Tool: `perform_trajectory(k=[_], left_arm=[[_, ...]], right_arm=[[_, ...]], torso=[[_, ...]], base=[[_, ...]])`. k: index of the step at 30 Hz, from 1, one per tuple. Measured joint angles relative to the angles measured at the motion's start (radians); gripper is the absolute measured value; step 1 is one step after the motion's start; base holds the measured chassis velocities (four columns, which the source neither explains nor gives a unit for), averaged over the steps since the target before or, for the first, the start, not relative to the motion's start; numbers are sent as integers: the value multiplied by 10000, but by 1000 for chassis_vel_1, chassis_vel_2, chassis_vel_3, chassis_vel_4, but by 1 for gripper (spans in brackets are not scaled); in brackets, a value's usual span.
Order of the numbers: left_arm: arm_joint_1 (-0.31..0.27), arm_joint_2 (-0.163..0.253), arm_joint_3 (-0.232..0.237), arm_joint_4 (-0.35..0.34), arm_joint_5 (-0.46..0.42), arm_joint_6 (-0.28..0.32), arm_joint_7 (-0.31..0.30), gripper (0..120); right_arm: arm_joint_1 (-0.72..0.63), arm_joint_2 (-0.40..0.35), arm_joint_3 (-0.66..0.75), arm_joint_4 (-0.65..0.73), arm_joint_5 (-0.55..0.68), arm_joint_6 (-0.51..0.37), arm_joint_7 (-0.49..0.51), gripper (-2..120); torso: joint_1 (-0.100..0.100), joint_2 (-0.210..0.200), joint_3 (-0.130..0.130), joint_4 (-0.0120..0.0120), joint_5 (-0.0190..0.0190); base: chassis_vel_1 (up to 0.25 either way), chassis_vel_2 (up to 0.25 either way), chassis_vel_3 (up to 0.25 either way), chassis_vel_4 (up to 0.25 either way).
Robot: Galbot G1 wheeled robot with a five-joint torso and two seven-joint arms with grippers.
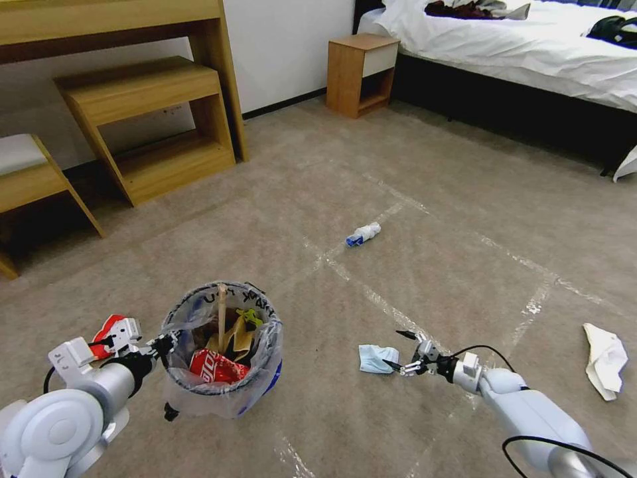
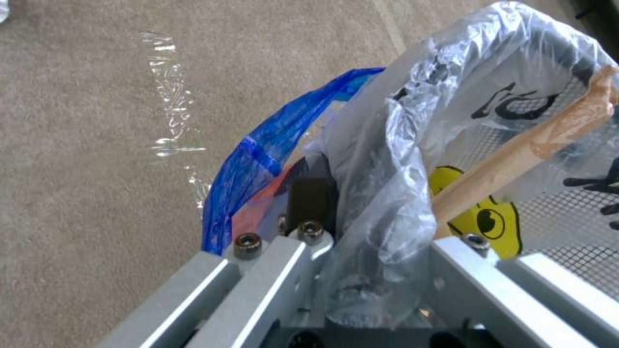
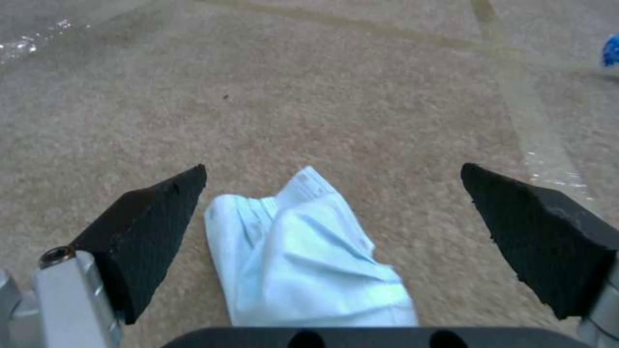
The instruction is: Pick up the trash bin and place the garbage on the floor into it.
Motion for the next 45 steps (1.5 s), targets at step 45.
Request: perform_trajectory(k=[45], left_arm=[[-88, 30, 85, 93, 41, -32, 30, 0]], right_arm=[[-34, 734, -84, -1084, -316, -405, 738, 100]], torso=[[0, 0, 0, -1, 1]], base=[[0, 0, 0, 0]])
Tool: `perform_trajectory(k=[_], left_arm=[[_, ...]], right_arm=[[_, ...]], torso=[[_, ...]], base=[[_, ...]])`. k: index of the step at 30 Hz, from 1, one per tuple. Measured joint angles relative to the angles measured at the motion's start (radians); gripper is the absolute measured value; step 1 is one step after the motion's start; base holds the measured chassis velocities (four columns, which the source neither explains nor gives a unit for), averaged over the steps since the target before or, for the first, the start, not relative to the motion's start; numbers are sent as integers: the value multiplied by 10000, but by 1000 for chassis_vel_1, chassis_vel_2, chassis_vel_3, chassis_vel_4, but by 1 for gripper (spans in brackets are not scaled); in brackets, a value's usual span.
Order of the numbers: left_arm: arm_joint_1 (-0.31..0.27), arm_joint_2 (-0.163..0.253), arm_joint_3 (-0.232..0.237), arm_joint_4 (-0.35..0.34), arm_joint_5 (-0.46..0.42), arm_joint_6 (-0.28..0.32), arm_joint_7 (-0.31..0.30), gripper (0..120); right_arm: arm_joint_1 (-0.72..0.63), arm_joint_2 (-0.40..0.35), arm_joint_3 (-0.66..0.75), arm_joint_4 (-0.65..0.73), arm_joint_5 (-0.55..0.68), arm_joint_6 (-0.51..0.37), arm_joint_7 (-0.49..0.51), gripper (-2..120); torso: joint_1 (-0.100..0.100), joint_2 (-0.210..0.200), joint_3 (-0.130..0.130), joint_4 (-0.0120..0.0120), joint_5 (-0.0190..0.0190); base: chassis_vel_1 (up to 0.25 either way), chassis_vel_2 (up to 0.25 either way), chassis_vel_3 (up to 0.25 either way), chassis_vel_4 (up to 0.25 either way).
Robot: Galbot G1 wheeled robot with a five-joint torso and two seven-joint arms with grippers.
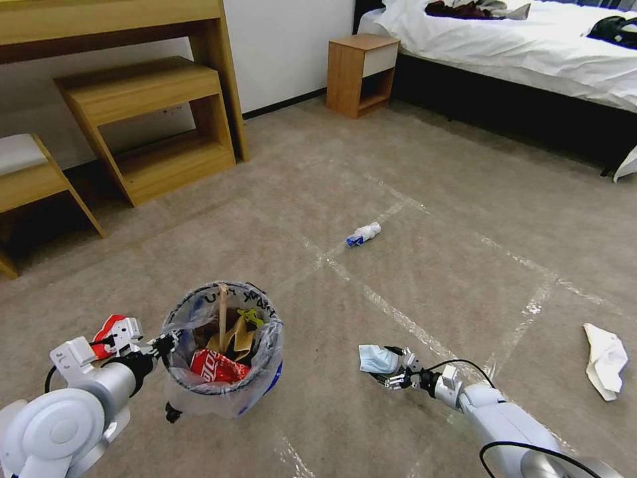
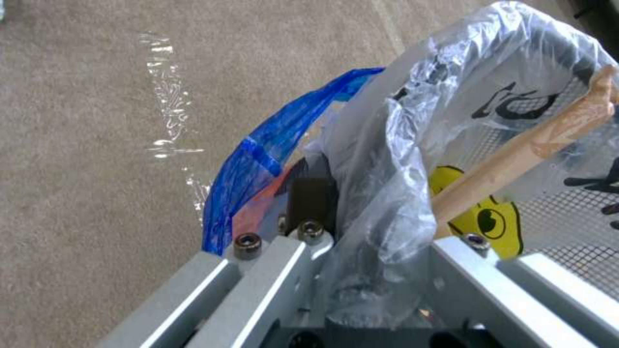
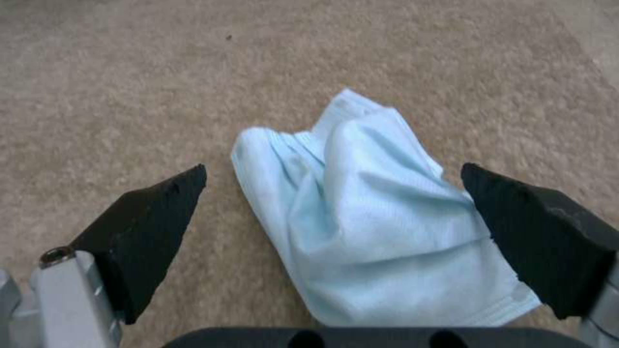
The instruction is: Pick up the trash bin and place the garbage on the floor into it.
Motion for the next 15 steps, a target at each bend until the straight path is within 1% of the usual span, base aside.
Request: perform_trajectory(k=[12, 15], left_arm=[[-134, 53, 53, 168, -2, -5, 0, 0], [-159, 67, 53, 218, -7, -5, 0, 0]], right_arm=[[72, -59, -76, -62, -218, -83, 273, 100], [127, -52, -130, -121, -415, -131, 583, 100]], torso=[[0, 0, 0, 0, -1], [0, -1, 0, -1, -1]], base=[[0, 0, 0, 0], [0, 0, 0, 0]])
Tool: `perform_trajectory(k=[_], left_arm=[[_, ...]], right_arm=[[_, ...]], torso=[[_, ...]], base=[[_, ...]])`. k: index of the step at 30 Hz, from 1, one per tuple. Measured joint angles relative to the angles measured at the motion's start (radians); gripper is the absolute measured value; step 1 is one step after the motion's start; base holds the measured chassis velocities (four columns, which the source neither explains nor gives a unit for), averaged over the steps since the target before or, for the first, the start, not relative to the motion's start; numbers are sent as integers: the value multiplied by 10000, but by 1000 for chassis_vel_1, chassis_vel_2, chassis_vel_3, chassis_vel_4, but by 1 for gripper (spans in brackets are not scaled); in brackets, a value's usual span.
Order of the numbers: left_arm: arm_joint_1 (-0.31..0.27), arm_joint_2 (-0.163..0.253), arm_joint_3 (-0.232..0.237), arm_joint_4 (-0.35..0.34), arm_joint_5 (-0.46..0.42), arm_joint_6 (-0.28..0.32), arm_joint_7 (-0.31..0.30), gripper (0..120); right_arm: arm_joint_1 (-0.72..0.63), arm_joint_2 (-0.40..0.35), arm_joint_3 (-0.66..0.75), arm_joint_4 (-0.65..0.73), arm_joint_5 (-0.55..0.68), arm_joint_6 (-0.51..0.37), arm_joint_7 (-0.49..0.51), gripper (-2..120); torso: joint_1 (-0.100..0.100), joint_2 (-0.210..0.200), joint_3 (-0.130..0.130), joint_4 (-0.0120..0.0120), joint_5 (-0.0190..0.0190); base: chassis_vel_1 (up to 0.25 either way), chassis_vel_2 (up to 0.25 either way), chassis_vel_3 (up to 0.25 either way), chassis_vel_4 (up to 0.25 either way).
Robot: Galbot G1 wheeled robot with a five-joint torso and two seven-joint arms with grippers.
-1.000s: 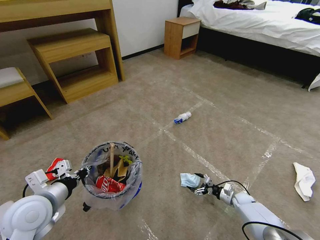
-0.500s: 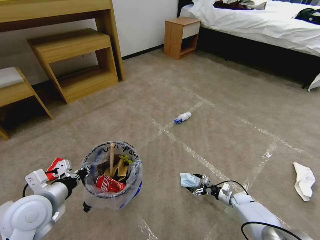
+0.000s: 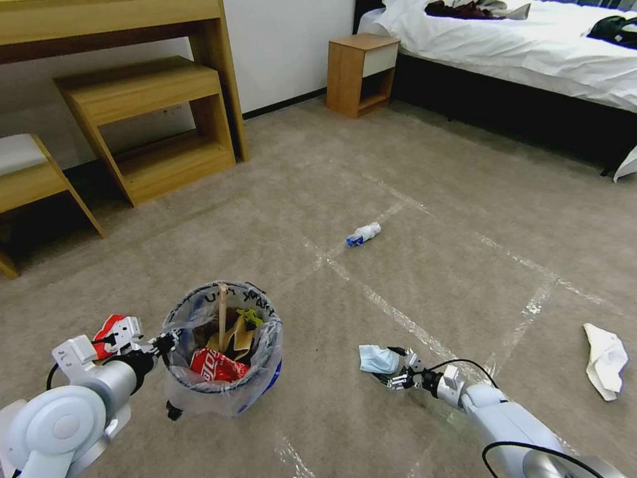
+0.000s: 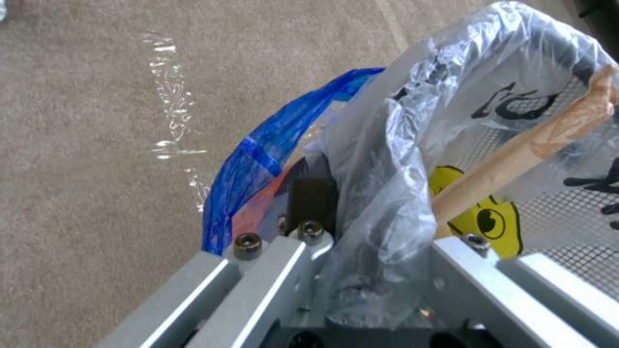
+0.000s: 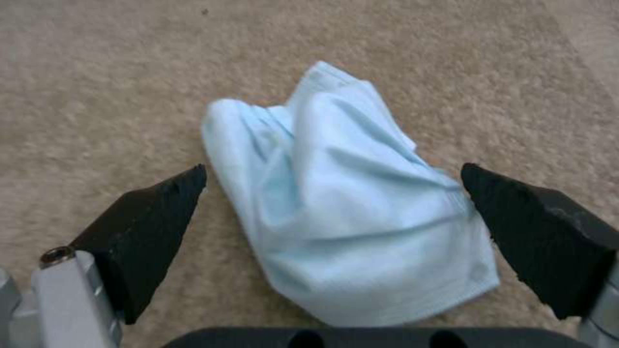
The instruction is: Pick up the trash bin and place the garbage on the floor into it.
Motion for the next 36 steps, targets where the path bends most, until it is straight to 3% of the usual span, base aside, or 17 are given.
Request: perform_trajectory(k=[12, 22, 26, 30, 36], left_arm=[[-30, 0, 29, 37, -8, -1, 6, 0], [-48, -6, 81, 75, 0, -8, 12, 0], [-18, -8, 82, 71, 7, -9, 18, 0], [-34, -20, 114, 71, 24, -10, 21, 0], [-43, -29, 149, 81, 51, -12, 22, 0]], right_arm=[[59, 159, -39, -82, -709, -109, 791, 100], [54, 291, -83, -71, -739, -179, 868, 100], [66, 317, -97, -36, -721, -180, 866, 90], [104, 344, -115, 3, -710, -179, 884, 70], [114, 310, -116, 88, -688, -142, 935, 51]], torso=[[0, 0, 0, 1, 0], [0, 0, 0, 1, 0], [0, 0, 0, 1, 0], [0, 1, 0, 1, 0], [0, 0, 0, 1, 0]], base=[[0, 0, 0, 0], [0, 0, 0, 0], [0, 0, 0, 0], [0, 0, 0, 0], [0, 0, 0, 0]])
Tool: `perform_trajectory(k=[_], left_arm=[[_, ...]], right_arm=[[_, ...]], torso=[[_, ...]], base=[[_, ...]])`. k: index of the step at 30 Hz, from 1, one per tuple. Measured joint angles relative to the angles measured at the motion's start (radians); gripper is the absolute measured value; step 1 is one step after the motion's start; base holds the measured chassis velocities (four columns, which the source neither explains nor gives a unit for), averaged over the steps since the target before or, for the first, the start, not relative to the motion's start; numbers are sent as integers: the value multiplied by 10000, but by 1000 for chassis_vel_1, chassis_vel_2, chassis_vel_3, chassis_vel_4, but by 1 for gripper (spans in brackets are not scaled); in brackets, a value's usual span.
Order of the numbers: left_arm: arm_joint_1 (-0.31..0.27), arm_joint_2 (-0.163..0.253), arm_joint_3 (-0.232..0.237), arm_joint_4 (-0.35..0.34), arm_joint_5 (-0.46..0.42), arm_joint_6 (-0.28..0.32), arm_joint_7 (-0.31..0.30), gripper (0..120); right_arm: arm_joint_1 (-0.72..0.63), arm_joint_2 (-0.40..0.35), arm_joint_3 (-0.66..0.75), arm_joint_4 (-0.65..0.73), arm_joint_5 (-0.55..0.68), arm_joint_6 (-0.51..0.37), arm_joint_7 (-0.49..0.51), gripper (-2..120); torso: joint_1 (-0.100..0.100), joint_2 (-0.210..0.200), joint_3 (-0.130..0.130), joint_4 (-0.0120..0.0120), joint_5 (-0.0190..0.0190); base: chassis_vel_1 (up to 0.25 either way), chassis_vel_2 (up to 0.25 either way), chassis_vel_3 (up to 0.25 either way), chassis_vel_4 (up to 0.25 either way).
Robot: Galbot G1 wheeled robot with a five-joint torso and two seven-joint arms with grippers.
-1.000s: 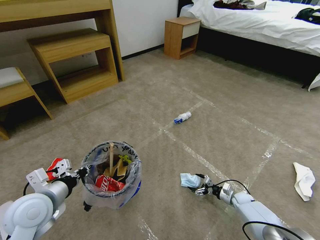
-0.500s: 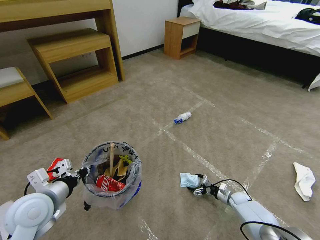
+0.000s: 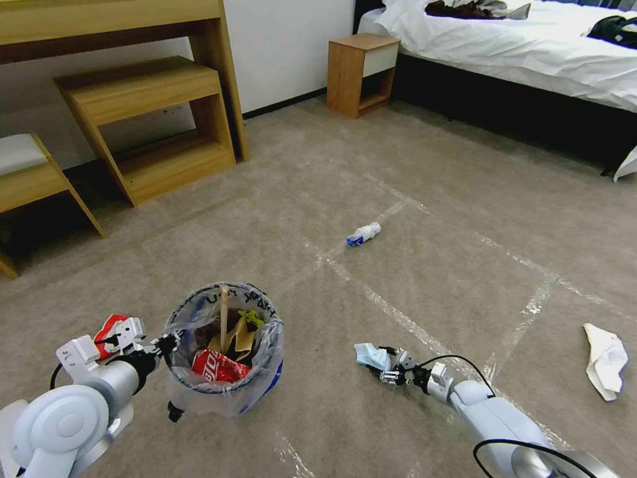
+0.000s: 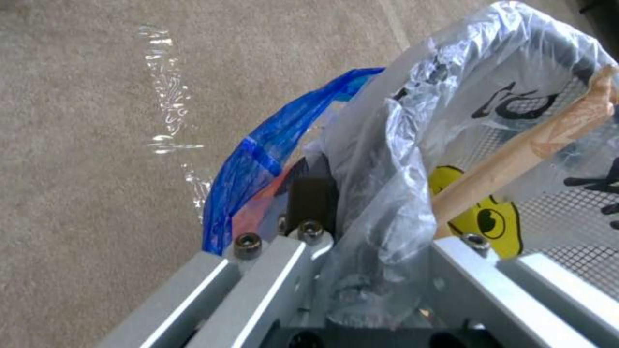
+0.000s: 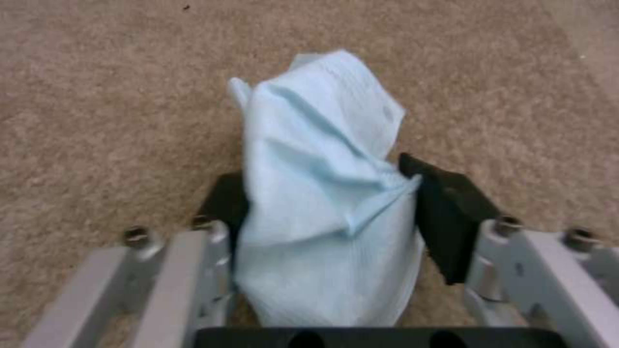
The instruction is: Pick up the trash bin and place the garbage on the floor into it.
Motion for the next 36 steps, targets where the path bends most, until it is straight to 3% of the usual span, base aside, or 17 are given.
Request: perform_trajectory(k=[9, 26, 29, 33, 35, 36], left_arm=[[-7, 3, 4, 0, 3, -4, 0, 0], [59, 29, -39, -131, -10, -6, -13, 0], [81, 25, -44, -162, -11, -6, -22, 0], [97, 77, -123, -226, -66, -6, -34, 0], [82, 125, -186, -285, -162, -6, -65, 0], [82, 125, -186, -285, -162, -6, -65, 0]], right_arm=[[80, -23, -12, 10, 39, 24, 70, 20], [124, -34, -70, 244, 443, 93, 78, 0], [76, -194, 12, 697, 978, 149, 47, 0], [64, -851, 163, 2280, 2037, 156, 91, 0], [137, -1585, 243, 3887, 2614, 39, 359, 0], [137, -1585, 243, 3887, 2614, 39, 359, 0]], torso=[[0, 0, 0, -1, 0], [0, 0, 0, -1, 1], [0, 0, 0, 0, 2], [0, 0, 0, 0, 0], [0, 0, 0, -2, 0], [0, 0, 0, -2, 0]], base=[[0, 0, 0, 0], [0, 0, 0, 0], [0, 0, 0, 0], [0, 0, 0, 0], [0, 0, 0, 0], [0, 0, 0, 0]])
